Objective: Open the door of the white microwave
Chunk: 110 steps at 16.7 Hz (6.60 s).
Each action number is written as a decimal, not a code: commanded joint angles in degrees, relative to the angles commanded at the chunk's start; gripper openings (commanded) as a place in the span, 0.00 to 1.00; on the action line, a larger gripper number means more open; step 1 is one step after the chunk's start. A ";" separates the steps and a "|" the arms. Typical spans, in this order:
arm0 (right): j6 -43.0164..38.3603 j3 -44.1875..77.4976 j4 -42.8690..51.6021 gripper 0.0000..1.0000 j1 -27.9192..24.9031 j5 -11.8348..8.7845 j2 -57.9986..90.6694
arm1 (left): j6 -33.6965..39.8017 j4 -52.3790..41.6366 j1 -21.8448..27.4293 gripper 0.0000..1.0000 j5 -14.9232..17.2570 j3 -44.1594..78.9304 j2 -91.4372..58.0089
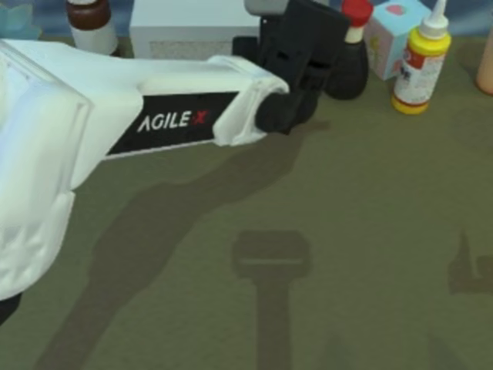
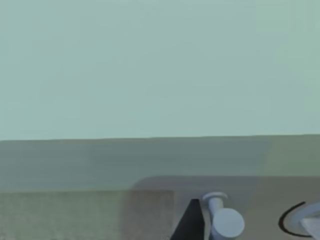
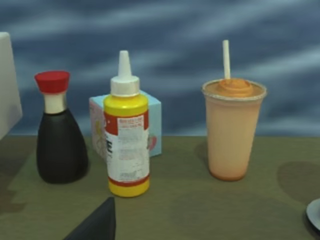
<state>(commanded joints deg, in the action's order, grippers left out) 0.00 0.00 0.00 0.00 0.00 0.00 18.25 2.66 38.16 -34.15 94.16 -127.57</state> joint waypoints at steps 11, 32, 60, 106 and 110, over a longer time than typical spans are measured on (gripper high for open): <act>0.00 0.00 0.00 1.00 0.00 0.00 0.00 | 3.96 -17.39 2.38 0.00 4.22 11.44 -4.06; 0.00 0.00 0.00 1.00 0.00 0.00 0.00 | 14.18 -65.33 -2.17 0.00 16.95 45.11 -13.72; 0.00 0.00 0.00 1.00 0.00 0.00 0.00 | 11.19 -60.36 -2.31 0.00 18.26 35.97 -8.68; 0.00 0.00 0.00 1.00 0.00 0.00 0.00 | 7.78 -56.02 -2.55 0.00 19.85 27.95 -4.10; 0.00 0.00 0.00 1.00 0.00 0.00 0.00 | 7.78 -56.02 -2.55 0.00 19.85 27.95 -4.10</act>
<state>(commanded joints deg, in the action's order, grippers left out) 0.00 0.00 0.00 0.00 0.00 0.00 26.03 -53.36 35.61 -14.31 122.11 -131.67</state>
